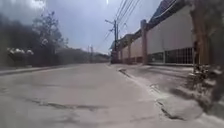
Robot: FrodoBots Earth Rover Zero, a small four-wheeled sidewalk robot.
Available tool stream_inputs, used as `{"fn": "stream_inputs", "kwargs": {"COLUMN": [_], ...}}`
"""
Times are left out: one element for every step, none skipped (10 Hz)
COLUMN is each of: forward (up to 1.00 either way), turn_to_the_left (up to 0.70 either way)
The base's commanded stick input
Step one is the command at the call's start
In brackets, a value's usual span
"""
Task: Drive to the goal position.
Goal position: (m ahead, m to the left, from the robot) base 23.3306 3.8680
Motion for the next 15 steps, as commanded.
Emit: {"fn": "stream_inputs", "kwargs": {"forward": [0.70, 0.70, 0.70, 0.70, 0.70, 0.70, 0.70, 0.70, 0.70, 0.70, 0.70, 0.70, 0.70, 0.70, 0.70], "turn_to_the_left": [0.00, 0.00, 0.00, 0.00, 0.00, 0.00, 0.00, 0.00, 0.00, 0.00, 0.01, 0.14, 0.24, 0.33, 0.35]}}
